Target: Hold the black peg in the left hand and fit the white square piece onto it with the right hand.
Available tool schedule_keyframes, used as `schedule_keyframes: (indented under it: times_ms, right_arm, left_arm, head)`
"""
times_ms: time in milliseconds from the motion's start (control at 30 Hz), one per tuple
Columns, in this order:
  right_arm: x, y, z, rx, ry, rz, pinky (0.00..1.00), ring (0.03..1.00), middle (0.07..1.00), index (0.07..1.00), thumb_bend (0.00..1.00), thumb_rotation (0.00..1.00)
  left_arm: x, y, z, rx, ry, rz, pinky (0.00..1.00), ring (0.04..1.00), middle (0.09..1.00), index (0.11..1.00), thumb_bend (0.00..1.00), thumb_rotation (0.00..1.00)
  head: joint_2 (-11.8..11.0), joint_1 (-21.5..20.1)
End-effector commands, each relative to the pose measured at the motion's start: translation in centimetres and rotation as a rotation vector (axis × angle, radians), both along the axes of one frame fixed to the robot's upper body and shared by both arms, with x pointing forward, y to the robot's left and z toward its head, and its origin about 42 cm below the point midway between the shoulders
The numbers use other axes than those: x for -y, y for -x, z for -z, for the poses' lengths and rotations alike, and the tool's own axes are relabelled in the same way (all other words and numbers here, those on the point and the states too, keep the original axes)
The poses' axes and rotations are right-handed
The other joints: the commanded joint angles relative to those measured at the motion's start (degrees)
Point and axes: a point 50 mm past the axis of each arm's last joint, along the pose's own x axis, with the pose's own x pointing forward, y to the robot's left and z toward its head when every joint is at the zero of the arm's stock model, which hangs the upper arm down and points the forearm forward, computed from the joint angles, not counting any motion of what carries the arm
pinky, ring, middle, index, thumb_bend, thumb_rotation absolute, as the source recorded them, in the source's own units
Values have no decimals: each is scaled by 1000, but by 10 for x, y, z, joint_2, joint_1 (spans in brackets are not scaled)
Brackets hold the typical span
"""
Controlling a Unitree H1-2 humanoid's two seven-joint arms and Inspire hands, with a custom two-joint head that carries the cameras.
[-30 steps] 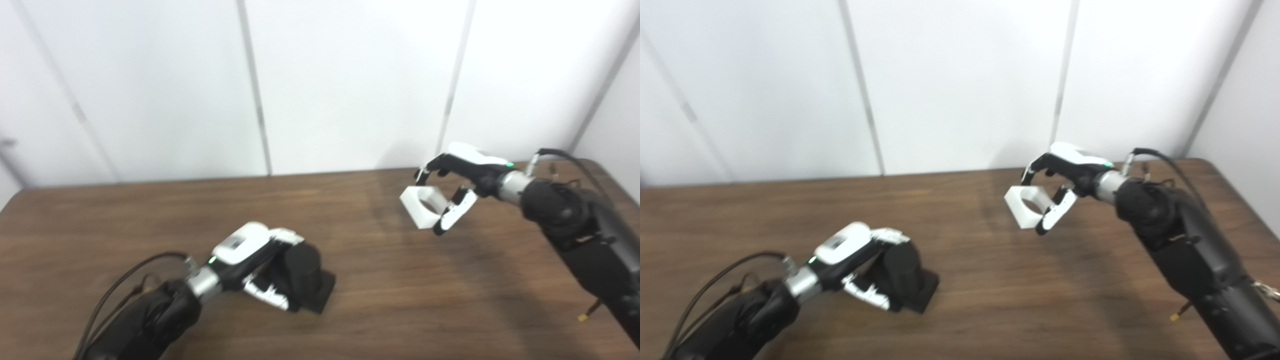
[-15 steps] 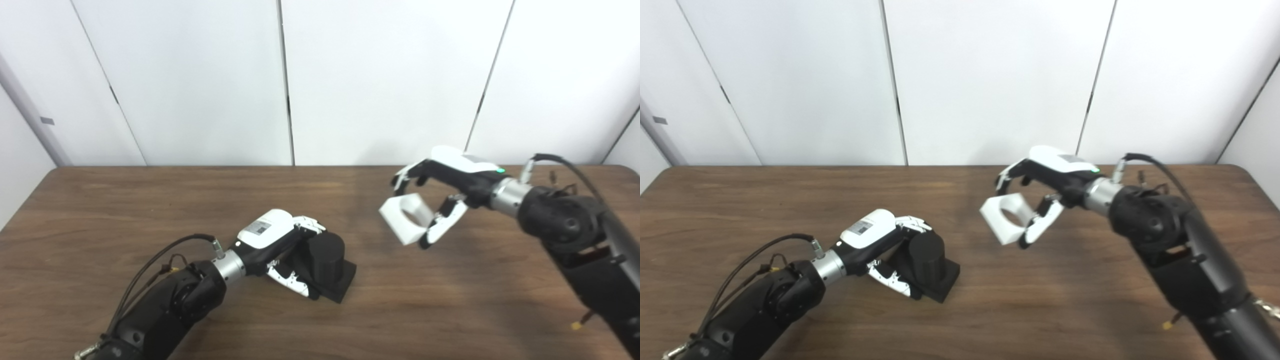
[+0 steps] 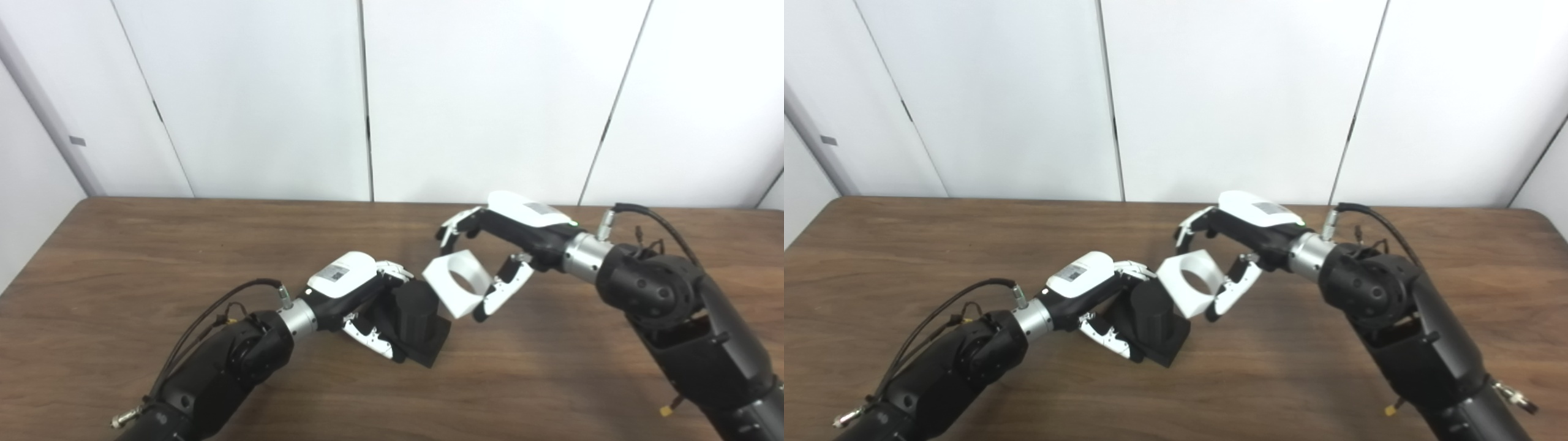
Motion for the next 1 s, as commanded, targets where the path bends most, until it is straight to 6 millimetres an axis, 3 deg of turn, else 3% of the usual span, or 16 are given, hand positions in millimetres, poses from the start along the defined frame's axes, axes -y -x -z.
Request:
schedule_keyframes:
  times_ms: [0,400,967]
  right_arm:
    - [-9,-4,-26,77,-20,-27,757,843,788,480,518,127]
    - [-24,-8,-11,49,-25,-46,746,832,785,479,518,127]
    - [-30,-11,5,5,-23,-48,734,826,787,479,519,129]
  left_arm:
    - [10,19,40,-143,-165,33,742,846,791,489,522,72]
    - [13,19,38,-135,-173,39,733,848,790,489,522,71]
    - [14,20,35,-134,-179,43,730,848,792,489,522,72]
  head:
    - [1,1]
    - [3,7]
    - [8,9]
